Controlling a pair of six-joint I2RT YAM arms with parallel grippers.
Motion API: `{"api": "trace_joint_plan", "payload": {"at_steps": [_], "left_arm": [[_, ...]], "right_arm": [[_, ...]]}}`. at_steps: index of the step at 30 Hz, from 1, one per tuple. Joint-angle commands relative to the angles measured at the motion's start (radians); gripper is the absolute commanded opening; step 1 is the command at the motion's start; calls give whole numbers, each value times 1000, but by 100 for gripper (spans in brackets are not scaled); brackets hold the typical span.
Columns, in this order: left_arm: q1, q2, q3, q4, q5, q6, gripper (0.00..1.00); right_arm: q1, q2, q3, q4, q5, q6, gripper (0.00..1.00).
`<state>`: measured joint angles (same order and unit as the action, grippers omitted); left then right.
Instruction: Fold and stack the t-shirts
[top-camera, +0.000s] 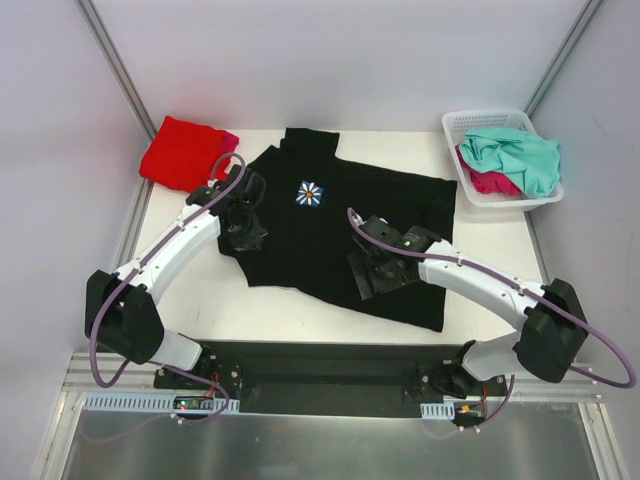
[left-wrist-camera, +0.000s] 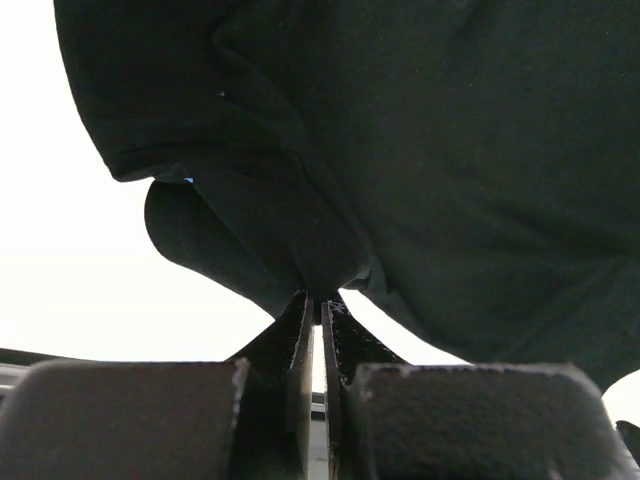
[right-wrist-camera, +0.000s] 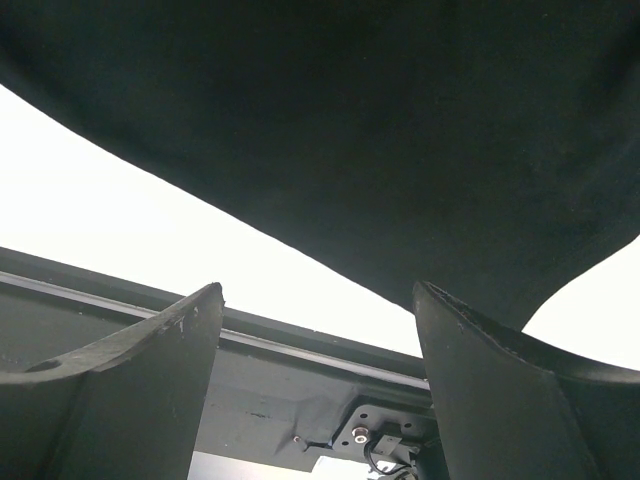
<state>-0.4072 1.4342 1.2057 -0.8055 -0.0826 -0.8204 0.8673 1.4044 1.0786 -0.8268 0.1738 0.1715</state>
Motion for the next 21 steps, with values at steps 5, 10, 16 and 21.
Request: {"api": "trace_joint_plan", "payload": {"at_steps": [5,10,16,21], "left_arm": [[-10,-81,-80,-38,-19,10,0],[-10,1,-60,-28,-34,13,0],[-13,204,153,5,7,73,0],[-19,411,320,5,73,96,0]], "right_arm": [[-10,-32,-9,-9,1,-6,80],[-8,-28,4,-6,-7,-1,80],[-10,-47,-11,-14,-4,-4,80],[-10,-80,-32,-20,0,-1,80]]}}
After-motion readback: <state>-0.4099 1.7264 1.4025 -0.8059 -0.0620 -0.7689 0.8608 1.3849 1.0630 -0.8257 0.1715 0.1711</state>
